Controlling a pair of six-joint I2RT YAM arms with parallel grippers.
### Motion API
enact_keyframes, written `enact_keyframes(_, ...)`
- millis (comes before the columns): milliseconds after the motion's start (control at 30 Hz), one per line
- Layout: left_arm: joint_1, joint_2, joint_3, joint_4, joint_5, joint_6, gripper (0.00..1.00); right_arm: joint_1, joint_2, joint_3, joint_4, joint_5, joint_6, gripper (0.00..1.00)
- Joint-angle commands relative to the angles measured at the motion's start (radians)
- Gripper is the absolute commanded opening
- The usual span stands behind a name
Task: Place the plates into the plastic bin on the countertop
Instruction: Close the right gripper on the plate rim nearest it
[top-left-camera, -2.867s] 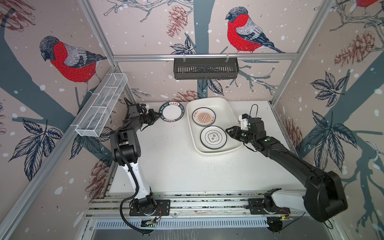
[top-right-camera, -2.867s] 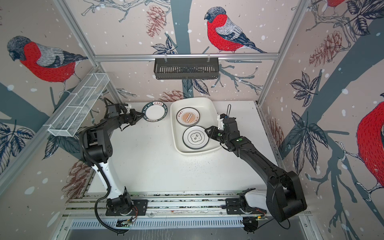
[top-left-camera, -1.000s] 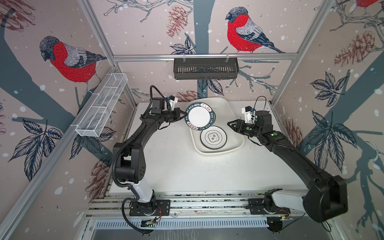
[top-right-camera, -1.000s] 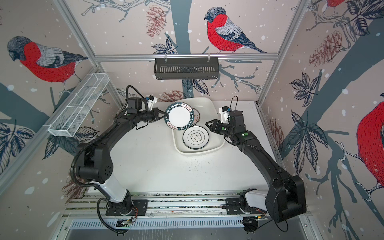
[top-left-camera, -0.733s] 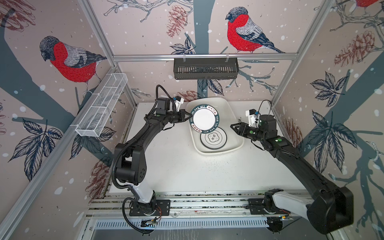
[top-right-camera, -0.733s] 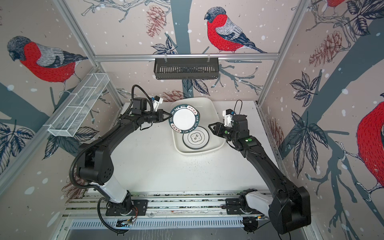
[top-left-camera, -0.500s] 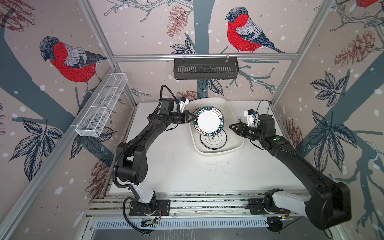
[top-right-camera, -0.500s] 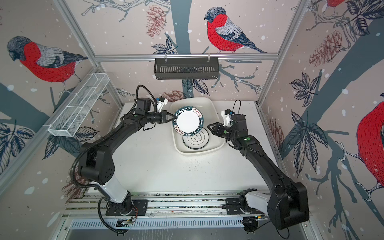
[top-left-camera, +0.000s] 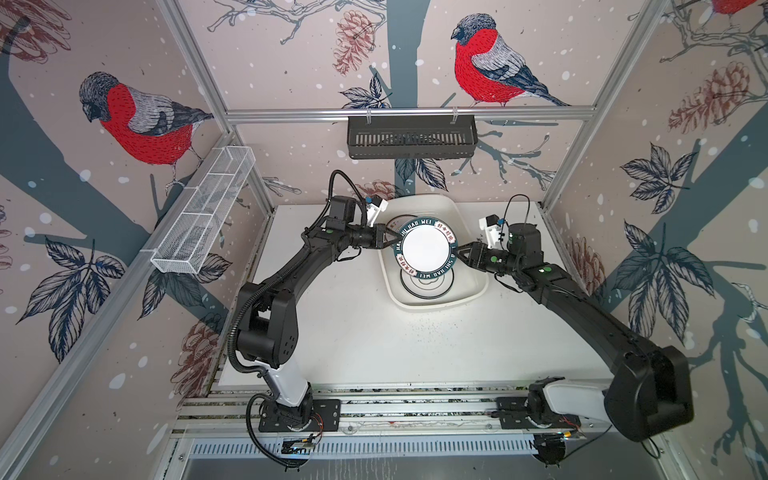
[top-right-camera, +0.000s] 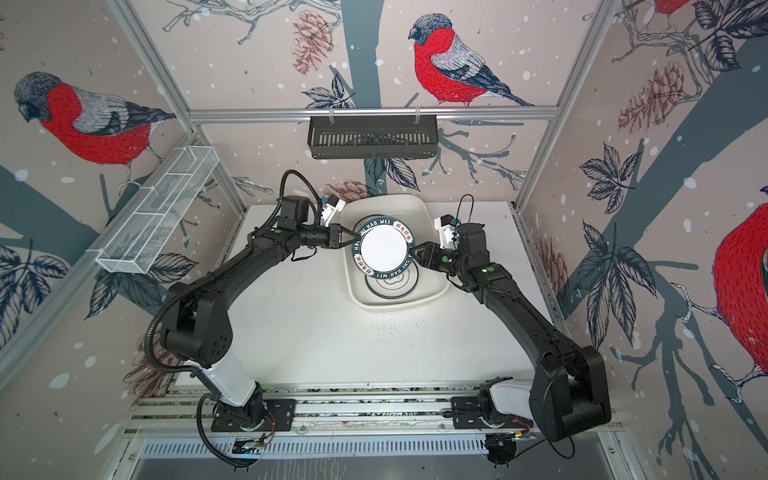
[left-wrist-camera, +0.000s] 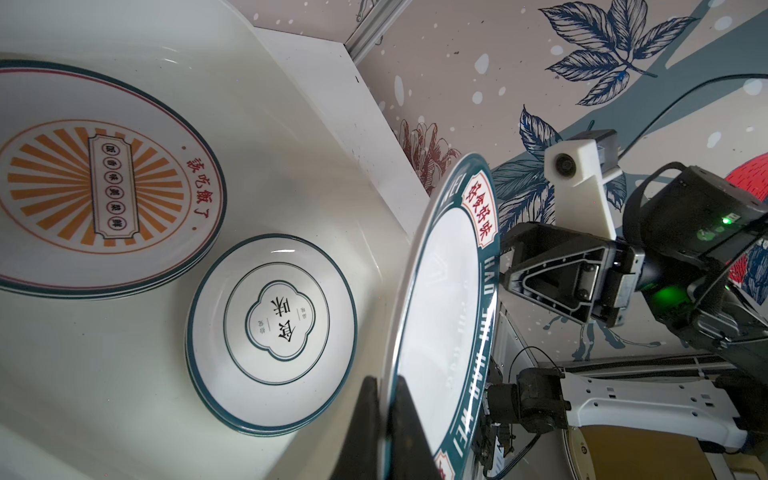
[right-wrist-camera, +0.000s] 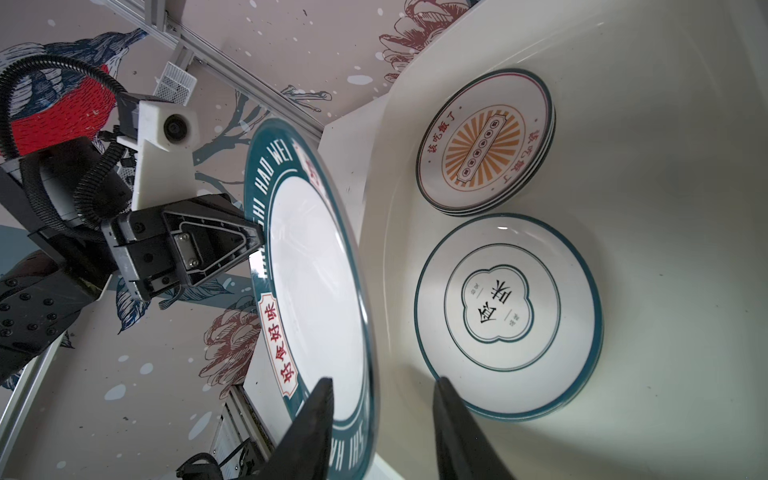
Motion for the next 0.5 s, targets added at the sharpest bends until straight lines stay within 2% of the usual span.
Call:
enact_keyframes(0, -0.007, -0.005, 0.006, 0.010, 0.047, 0.022, 0.00, 0.010, 0.012, 0.015, 0.021, -0.007, -0.011, 0.38)
enact_keyframes(333, -0.010, -0.005, 0.000, 0.013, 0.056, 0.029, 0.00, 0.014, 0.018, 0.008, 0.043, -0.007, -0.003, 0.19)
enact_keyframes(467, -0.012, -0.003, -0.001, 0.019, 0.083, 0.029, 0.00, 0.013, 0.015, -0.001, 0.053, -0.010, 0.002, 0.14)
